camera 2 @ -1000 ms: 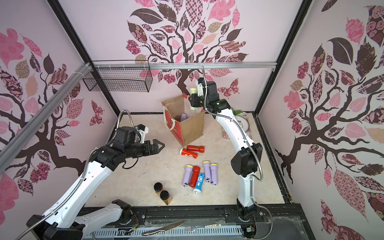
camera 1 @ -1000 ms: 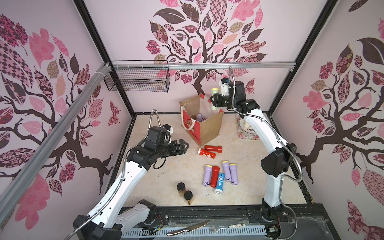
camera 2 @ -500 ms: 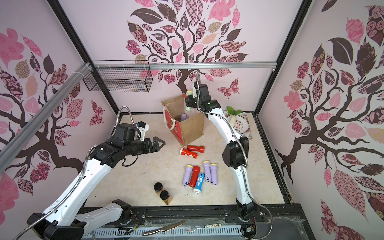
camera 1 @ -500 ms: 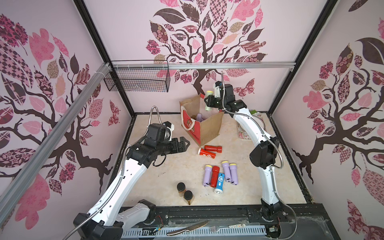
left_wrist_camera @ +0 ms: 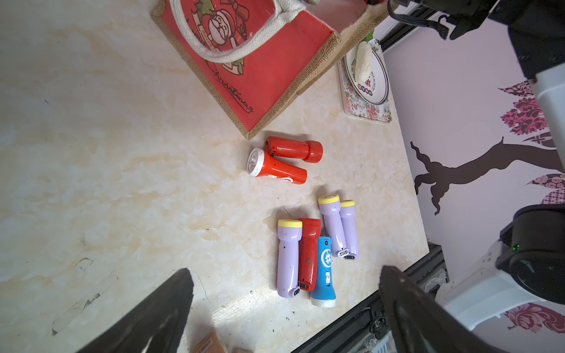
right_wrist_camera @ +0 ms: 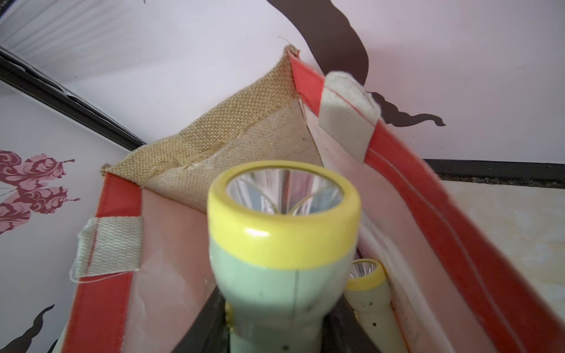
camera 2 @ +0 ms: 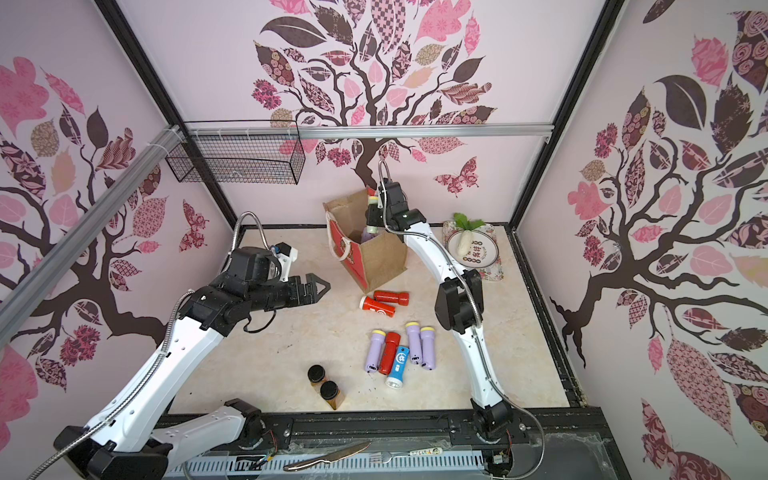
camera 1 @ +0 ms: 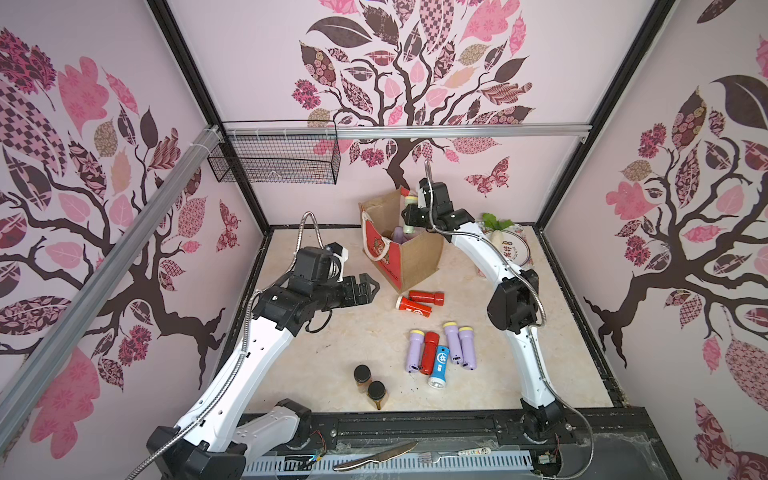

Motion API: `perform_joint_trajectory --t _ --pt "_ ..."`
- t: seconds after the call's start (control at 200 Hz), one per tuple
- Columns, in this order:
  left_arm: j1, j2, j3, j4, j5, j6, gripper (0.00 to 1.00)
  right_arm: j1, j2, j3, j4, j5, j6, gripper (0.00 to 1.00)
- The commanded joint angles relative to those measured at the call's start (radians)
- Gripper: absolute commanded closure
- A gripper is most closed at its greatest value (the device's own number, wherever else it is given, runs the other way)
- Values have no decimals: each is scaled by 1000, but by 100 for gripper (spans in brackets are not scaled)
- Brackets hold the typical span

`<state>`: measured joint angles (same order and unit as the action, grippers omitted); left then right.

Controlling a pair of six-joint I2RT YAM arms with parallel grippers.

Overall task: Put the flashlights into the tote bags
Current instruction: Place the flashlight in the canvas bag, then pick up the flashlight from the center of the board.

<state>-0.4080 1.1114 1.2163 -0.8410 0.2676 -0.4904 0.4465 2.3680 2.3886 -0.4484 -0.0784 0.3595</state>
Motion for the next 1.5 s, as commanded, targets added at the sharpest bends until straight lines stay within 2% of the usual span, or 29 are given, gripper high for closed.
perform_joint_trajectory --t 0.0,0.375,0.445,0.61,0.925,1.165,1.49 --pt "5 -5 40 18 -10 16 2 1 20 56 16 24 -17 99" --pt "5 -14 32 28 -25 3 2 2 24 93 -15 43 -42 60" --pt "5 -18 33 25 -31 4 2 2 17 95 -12 42 -41 45" --pt "4 -16 37 29 -34 3 2 2 4 105 -10 45 -42 26" --pt "5 16 47 -33 -79 9 2 1 -80 129 -25 30 -57 19" --pt "5 33 -5 7 -54 9 4 3 -174 112 -113 -12 -61 15" --pt "-22 69 -70 31 -27 12 10 1 -439 -185 -179 -20 -76 11"
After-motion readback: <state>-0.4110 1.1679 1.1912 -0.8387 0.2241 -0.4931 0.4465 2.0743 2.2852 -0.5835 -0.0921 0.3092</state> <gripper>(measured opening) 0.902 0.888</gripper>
